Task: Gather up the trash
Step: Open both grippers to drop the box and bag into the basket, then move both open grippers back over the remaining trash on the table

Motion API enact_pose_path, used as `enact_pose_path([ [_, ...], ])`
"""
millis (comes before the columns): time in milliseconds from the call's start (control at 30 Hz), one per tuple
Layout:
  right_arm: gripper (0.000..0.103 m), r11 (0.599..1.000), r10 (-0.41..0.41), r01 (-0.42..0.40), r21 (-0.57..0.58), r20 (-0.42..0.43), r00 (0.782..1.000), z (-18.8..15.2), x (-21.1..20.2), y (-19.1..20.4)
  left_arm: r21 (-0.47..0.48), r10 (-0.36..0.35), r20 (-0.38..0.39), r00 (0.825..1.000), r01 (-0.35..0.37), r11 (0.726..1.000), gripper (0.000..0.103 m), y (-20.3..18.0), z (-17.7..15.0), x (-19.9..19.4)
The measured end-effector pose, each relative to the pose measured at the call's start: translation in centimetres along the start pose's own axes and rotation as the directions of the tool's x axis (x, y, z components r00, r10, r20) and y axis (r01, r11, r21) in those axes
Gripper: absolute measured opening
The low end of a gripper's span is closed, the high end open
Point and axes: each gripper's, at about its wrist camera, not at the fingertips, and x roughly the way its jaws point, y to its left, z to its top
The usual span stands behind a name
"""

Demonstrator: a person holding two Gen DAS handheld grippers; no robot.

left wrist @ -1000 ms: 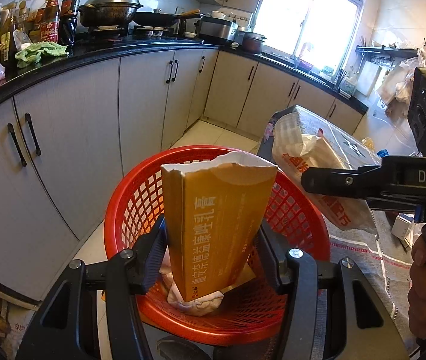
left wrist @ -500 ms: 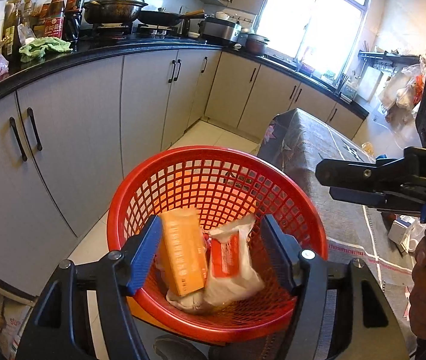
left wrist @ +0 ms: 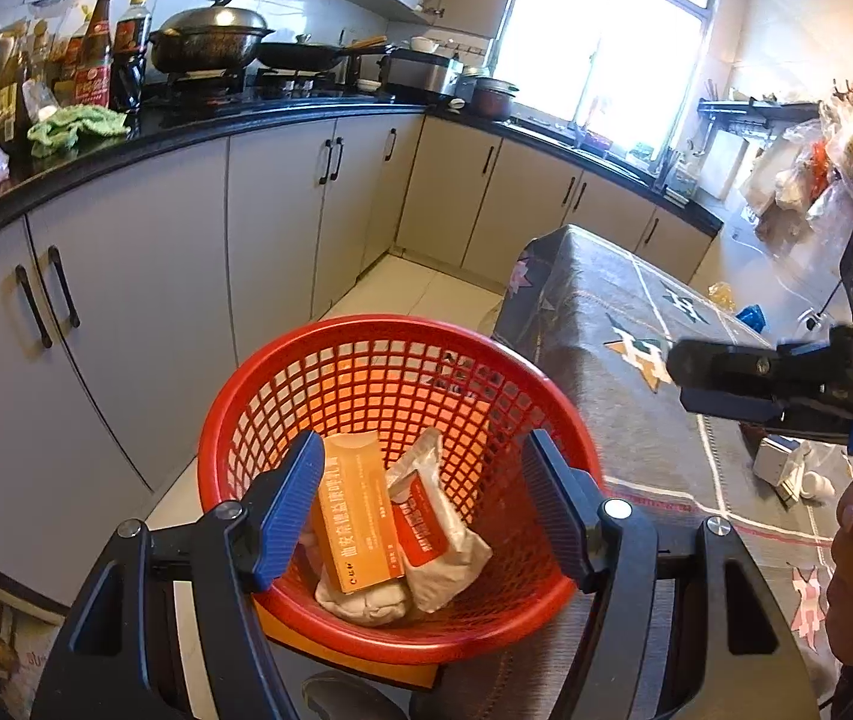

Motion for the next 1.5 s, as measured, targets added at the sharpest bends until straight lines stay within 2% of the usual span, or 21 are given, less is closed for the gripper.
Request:
enact_pose_path([
  [267,0.065,0.999,-0.025,0.023,0.049,0.041,0.999,-2.3,-4.9,-4.6,0.079,-0.037,0.024,0.999,0.035,0.996,0.069,-4.1,0.4,-1.6],
  [533,0.068,0.994,-0.051,0.041,0.104,0.088,0.995,-5.2,-9.7,-9.1,0.183,-0.099,-0.001,0.995,0.097,0.978,0.071,-10.6,-0.4,-1.7],
  [833,0.068,0.984,-0.093,0.069,0.166,0.144,0.985,-8.2,-14.8,-14.4,0.304,-0.136,-0.068,0.988,0.151,0.941,0.071,-17.9,-2.4,-0.8],
  [1167,0.068,0.954,-0.129,0.060,0.293,0.222,0.966,-11.4,-21.1,-21.8,0.425,-0.132,-0.123,0.984,0.172,0.889,0.072,-24.6,-4.7,0.0],
  [1400,0.068,0.940,-0.155,0.068,0.335,0.240,0.958,-12.2,-23.4,-25.6,0.498,-0.113,-0.147,0.983,0.173,0.850,0.072,-28.7,-5.9,0.6],
  [1500,0.068,0.933,-0.186,0.096,0.348,0.235,0.954,-11.7,-23.9,-27.3,0.514,-0.110,-0.156,0.982,0.176,0.840,0.072,-29.7,-6.3,0.9],
])
